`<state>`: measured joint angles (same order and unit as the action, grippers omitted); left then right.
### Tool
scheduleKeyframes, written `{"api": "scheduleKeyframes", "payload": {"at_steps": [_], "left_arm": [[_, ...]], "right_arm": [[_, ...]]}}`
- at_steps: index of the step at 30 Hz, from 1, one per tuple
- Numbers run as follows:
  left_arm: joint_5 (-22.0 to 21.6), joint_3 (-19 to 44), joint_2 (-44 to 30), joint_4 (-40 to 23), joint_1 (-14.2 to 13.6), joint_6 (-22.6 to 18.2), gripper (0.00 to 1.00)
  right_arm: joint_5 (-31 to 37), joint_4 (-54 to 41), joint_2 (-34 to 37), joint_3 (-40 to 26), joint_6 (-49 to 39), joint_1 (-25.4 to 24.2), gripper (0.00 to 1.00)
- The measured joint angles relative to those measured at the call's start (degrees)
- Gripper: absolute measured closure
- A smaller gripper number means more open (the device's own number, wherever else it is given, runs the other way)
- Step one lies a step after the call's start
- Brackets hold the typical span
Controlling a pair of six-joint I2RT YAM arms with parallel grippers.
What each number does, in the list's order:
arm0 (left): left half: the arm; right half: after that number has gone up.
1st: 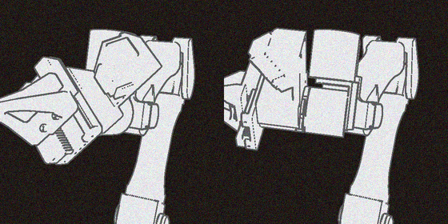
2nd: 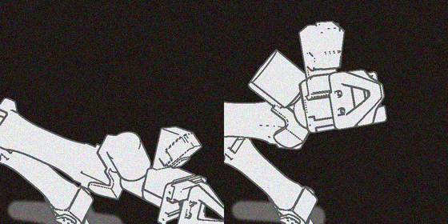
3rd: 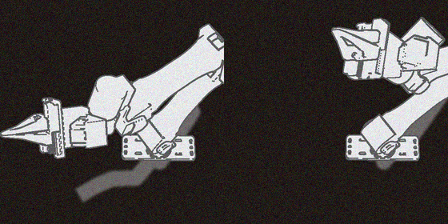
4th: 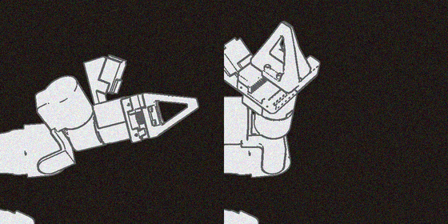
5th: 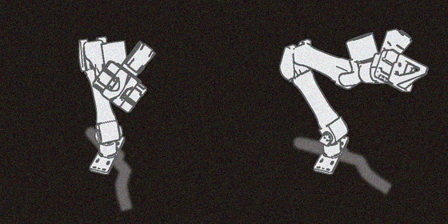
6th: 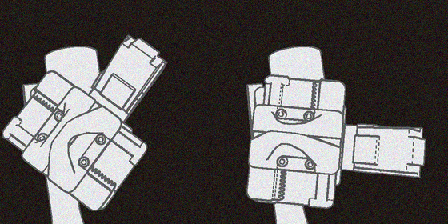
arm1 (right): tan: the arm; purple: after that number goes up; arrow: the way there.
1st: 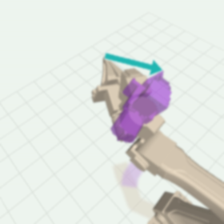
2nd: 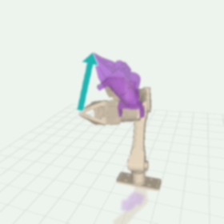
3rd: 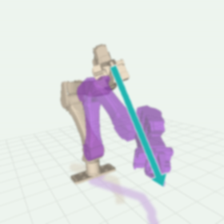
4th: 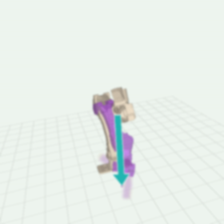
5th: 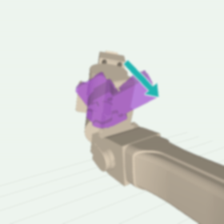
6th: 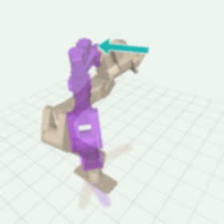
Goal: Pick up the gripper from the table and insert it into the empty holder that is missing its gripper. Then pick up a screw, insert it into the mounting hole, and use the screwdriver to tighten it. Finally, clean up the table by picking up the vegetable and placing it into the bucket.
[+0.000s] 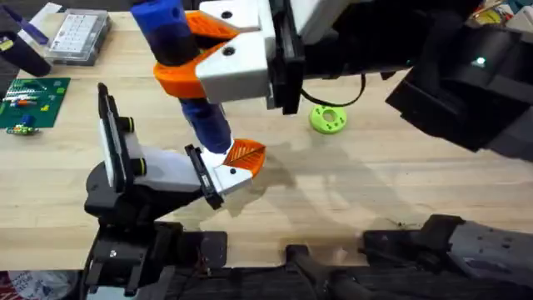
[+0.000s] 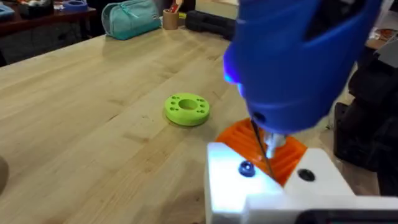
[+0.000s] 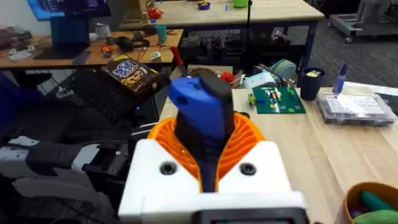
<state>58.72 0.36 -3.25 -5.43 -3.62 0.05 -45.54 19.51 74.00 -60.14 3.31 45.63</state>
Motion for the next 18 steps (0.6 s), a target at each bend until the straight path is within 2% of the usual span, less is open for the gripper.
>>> {"api": "scheduleKeyframes", "payload": {"at_steps": [18], "left_arm": [[0.00,0.00,0.00,0.00,0.00,0.00,0.992]], "right_arm": [[-0.39,2.33,1.52,0.02,-0.74,0.00,0.924]]}}
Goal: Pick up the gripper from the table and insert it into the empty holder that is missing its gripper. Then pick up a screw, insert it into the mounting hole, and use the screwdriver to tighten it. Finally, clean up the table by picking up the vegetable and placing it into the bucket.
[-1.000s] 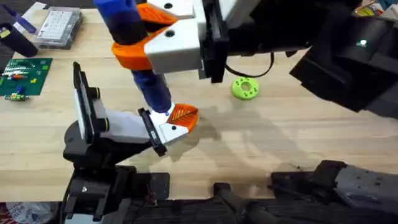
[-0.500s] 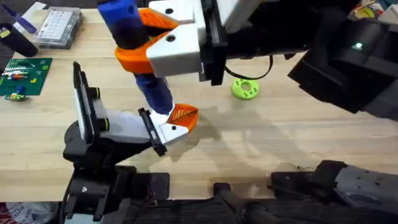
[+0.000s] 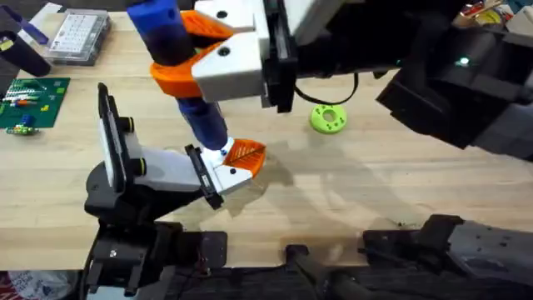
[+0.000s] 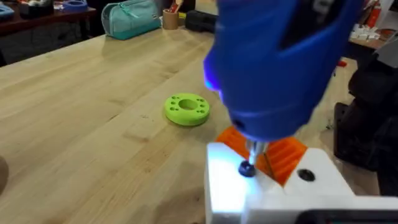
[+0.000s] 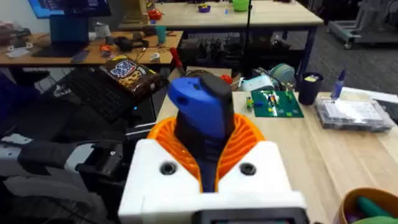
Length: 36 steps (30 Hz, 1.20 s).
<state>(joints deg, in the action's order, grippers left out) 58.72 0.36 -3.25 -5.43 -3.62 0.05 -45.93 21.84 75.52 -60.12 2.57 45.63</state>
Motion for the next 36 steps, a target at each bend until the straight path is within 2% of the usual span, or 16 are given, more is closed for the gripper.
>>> {"api": "scheduleKeyframes", "payload": {"at_steps": [36], "left_arm": [[0.02,0.00,-0.02,-0.08,0.00,0.39,0.992]], "right_arm": [[0.00,-1.45,1.47,0.02,-1.31,-0.04,0.924]]}}
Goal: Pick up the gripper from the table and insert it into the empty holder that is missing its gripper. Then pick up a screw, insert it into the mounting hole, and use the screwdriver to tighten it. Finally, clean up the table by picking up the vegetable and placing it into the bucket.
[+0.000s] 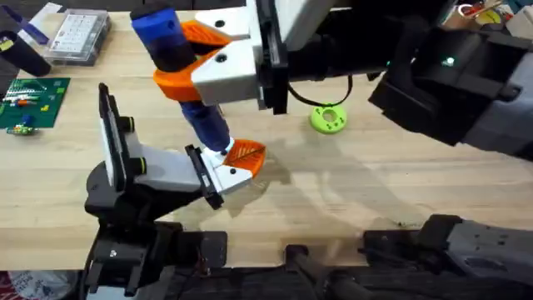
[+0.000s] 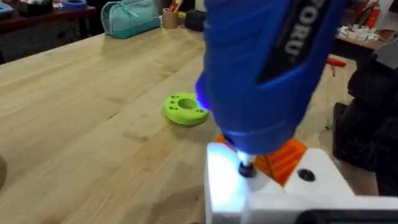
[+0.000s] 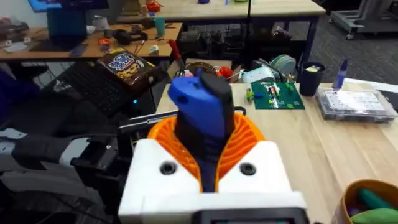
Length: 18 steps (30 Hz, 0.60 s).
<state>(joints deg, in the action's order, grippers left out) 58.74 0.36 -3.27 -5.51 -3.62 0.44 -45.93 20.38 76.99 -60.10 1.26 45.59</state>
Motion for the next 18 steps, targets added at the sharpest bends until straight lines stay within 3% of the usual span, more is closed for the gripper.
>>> {"api": "scheduleKeyframes", "payload": {"at_steps": [18], "left_arm": [[0.36,0.00,-0.04,-0.07,0.00,0.25,0.992]], "right_arm": [[0.02,-0.94,-0.01,-0.08,-0.01,-0.01,0.924]]}}
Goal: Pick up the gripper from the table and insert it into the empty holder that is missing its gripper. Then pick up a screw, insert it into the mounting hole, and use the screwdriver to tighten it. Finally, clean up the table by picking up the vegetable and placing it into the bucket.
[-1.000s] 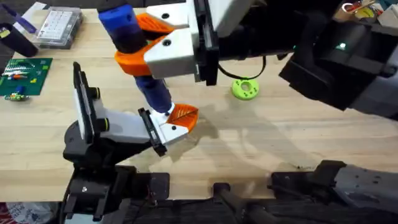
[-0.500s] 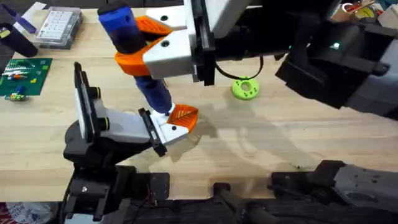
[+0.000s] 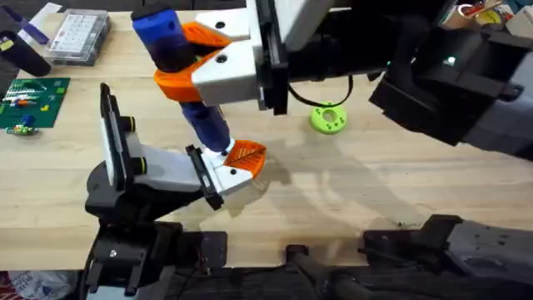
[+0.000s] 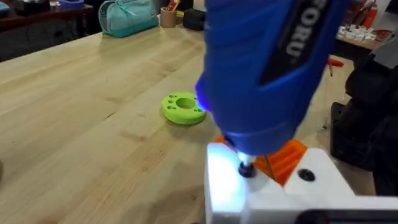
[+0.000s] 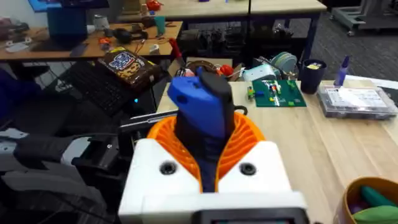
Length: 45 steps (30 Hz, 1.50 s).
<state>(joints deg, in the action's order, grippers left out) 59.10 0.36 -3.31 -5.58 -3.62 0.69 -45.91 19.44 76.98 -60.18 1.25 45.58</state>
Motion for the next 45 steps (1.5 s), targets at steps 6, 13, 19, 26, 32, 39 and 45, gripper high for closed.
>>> {"api": "scheduleKeyframes", "payload": {"at_steps": [6,13,19,26,32,39,45], "left_arm": [[0.13,0.00,0.00,-0.01,0.00,0.21,0.992],[0.25,0.00,-0.02,-0.04,0.00,0.23,0.992],[0.77,0.00,-0.21,-0.14,0.00,0.24,0.992],[1.19,0.00,-0.50,-0.19,0.00,0.42,0.992],[1.35,0.00,-0.50,-0.22,0.00,0.45,0.992],[1.39,0.00,-0.87,-0.22,0.00,0.66,0.992],[1.39,0.00,-0.87,-0.24,0.00,0.72,0.992]], "right_arm": [[-0.01,0.28,-0.47,0.64,0.03,0.00,0.924],[-0.44,0.39,-0.51,0.77,0.03,0.00,0.924],[-1.14,-0.34,-0.59,0.78,-0.04,-0.01,0.924],[-1.49,-1.48,-1.09,0.85,-0.43,-0.07,0.924],[-1.78,-0.92,-1.45,1.66,-0.45,-0.10,0.924],[-1.84,-0.02,-2.02,2.72,-0.63,-0.11,0.924],[-1.96,0.80,-2.03,3.20,-0.70,-0.11,0.924]]}}
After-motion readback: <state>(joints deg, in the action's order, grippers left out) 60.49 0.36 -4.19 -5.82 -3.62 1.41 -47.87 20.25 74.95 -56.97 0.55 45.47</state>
